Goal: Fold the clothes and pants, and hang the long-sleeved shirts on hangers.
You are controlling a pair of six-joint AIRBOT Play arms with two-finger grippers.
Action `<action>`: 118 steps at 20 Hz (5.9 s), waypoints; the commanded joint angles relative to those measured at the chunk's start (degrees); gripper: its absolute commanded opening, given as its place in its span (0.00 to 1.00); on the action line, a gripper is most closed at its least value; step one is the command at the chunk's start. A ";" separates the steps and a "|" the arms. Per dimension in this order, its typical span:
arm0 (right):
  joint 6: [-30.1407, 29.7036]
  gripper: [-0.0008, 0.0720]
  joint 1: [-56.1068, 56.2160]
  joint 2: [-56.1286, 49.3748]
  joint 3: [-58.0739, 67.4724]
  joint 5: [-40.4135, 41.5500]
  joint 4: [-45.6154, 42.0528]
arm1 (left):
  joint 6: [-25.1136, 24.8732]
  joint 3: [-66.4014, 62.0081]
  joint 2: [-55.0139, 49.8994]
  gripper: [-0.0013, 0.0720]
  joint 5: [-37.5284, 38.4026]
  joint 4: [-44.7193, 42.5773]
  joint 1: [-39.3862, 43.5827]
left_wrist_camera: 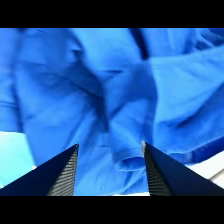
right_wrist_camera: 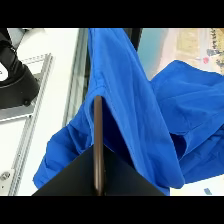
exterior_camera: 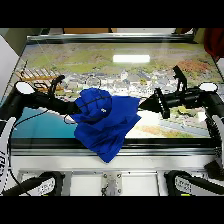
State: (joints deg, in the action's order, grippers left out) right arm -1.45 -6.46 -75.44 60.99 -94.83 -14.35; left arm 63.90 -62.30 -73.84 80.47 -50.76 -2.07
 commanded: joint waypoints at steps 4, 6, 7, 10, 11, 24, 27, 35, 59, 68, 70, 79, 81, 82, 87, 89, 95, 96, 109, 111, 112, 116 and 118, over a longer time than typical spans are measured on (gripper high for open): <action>0.04 0.02 0.00 0.04 0.07 0.98 0.02 | -2.69 6.38 3.04 0.58 -1.42 0.90 0.76; 0.31 0.02 0.00 0.04 0.07 2.12 0.04 | -3.15 10.14 6.10 0.58 -5.79 1.27 0.79; 1.01 0.01 0.00 0.04 0.07 2.64 0.04 | -3.28 11.63 7.52 0.58 -7.69 1.29 0.79; 1.44 0.02 0.00 0.04 0.07 3.10 0.04 | -4.35 14.93 9.51 0.58 -10.73 1.27 1.44; 1.51 0.02 0.00 0.04 0.07 3.10 0.04 | -5.01 15.45 9.40 0.58 -10.75 1.27 2.12; 1.53 0.02 0.00 0.04 0.07 3.52 0.04 | -14.60 15.89 14.29 0.58 -3.82 1.33 -3.56; 1.55 0.02 0.00 0.04 0.07 3.50 0.04 | -15.50 15.89 11.17 0.58 -5.27 1.33 -0.96; 2.36 0.02 0.00 0.04 0.07 3.52 0.04 | -14.43 16.00 8.96 0.58 -13.40 1.03 2.97; 7.10 0.01 -0.02 4.96 0.07 1.60 11.45 | -6.40 15.87 14.60 0.03 -16.96 0.83 -7.48; 7.06 0.01 -0.02 5.03 0.07 7.04 14.05 | -6.43 15.87 14.62 0.03 -14.91 0.87 -8.85; 7.02 0.01 -0.02 5.07 0.07 8.76 13.99 | -6.40 15.87 14.69 0.03 -14.86 0.92 -8.85; 5.77 0.01 0.00 5.07 -0.07 6.95 9.27 | 2.84 0.98 14.69 0.03 -8.00 -7.80 -6.93; 5.77 0.01 0.02 5.07 -0.11 6.95 9.20 | 5.53 -3.28 14.71 0.03 -5.14 -11.52 -4.31; 5.77 0.01 0.00 5.07 -0.11 7.02 9.18 | 6.82 -5.46 14.69 0.03 -3.96 -12.35 -2.82; 5.62 0.01 0.42 5.75 -0.15 8.83 13.42 | 15.13 -17.90 14.67 0.03 -1.40 -15.54 5.38; 4.39 0.01 0.87 7.32 -0.15 11.52 15.89 | 19.15 -24.63 14.67 0.03 -0.15 -23.19 10.86; 4.48 0.01 3.37 14.80 -0.15 21.70 19.39 | 26.08 -43.23 10.36 0.03 6.58 -42.84 28.09; 4.50 0.01 3.37 16.02 -0.15 22.64 19.80 | 26.86 -45.59 8.85 0.03 8.70 -45.94 29.79; 5.35 0.01 4.96 24.55 -0.15 31.43 20.65 | 33.83 -44.22 7.39 0.03 1.92 -39.87 22.88; 5.33 0.01 6.73 24.04 -0.26 31.43 20.59 | 34.10 -42.75 8.59 0.03 -1.92 -39.19 24.90; 5.33 0.01 8.09 23.76 -0.55 31.45 20.61 | 34.10 -42.75 8.96 0.03 -3.17 -39.15 26.40; 3.19 0.01 12.41 21.77 -1.70 32.06 20.79 | 34.10 -43.41 9.55 0.03 -5.46 -39.15 32.13; 0.57 0.01 14.16 20.39 -1.70 32.06 23.43 | 34.05 -45.83 8.52 0.03 -5.07 -39.26 34.71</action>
State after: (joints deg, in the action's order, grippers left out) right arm 2.17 5.13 -53.49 59.55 -62.94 6.79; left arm 97.93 -106.48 -64.88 76.97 -90.63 29.23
